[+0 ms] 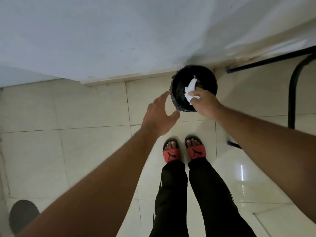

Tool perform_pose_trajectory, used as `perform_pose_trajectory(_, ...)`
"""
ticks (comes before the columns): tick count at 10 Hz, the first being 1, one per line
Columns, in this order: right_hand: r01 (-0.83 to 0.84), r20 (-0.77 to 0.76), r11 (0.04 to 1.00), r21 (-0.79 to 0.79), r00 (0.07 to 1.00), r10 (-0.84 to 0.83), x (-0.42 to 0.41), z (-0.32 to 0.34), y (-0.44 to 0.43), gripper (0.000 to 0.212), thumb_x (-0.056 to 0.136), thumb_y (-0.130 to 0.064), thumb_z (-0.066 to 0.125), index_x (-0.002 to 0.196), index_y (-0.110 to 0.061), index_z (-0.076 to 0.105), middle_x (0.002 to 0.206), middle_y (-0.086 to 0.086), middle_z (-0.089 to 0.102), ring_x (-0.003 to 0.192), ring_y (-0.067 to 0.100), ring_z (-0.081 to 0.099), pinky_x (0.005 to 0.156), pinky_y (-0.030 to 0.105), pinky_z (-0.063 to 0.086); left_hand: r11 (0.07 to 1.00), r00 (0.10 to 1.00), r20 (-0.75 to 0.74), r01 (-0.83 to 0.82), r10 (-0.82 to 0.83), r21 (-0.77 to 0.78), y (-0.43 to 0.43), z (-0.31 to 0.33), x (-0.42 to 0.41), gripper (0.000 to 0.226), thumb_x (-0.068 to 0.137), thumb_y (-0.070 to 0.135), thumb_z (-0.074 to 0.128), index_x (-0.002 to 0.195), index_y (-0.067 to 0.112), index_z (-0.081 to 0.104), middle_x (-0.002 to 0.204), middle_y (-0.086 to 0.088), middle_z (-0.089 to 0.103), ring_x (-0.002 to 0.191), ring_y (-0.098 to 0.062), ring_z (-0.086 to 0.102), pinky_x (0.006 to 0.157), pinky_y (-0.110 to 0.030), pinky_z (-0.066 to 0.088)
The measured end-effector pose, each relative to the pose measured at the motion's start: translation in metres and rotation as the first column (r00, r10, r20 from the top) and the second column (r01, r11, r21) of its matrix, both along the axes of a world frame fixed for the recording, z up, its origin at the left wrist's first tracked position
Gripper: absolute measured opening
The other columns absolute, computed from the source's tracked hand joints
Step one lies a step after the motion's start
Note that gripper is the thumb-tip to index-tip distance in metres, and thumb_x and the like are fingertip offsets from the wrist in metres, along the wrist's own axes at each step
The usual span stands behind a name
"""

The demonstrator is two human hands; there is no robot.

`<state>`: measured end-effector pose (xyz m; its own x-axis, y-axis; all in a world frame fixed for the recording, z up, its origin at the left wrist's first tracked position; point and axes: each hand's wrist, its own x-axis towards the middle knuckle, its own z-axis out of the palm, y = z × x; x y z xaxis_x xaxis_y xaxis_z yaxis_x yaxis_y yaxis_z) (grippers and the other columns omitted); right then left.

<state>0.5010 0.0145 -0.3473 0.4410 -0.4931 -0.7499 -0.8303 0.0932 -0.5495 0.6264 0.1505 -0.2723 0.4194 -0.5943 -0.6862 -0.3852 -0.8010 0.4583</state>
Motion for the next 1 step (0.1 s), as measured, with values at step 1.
perform_pose_trajectory(1, -0.046, 0.011, 0.999, -0.009, 0.999, 0.046, -0.0008, -0.0314, 0.0004, 0.044, 0.097, -0.011, 0.046, 0.138, -0.019, 0.059, 0.151, 0.008, 0.046, 0.119, 0.026, 0.057, 0.087, 0.029, 0.046, 1.000, 1.000, 0.001, 0.004, -0.004, -0.003, -0.0065, -0.0299, -0.0014, 0.074, 0.094, 0.039, 0.061, 0.158, 0.035, 0.026, 0.161, 0.004, 0.037, 0.148, -0.023, 0.029, 0.113, -0.036, 0.032)
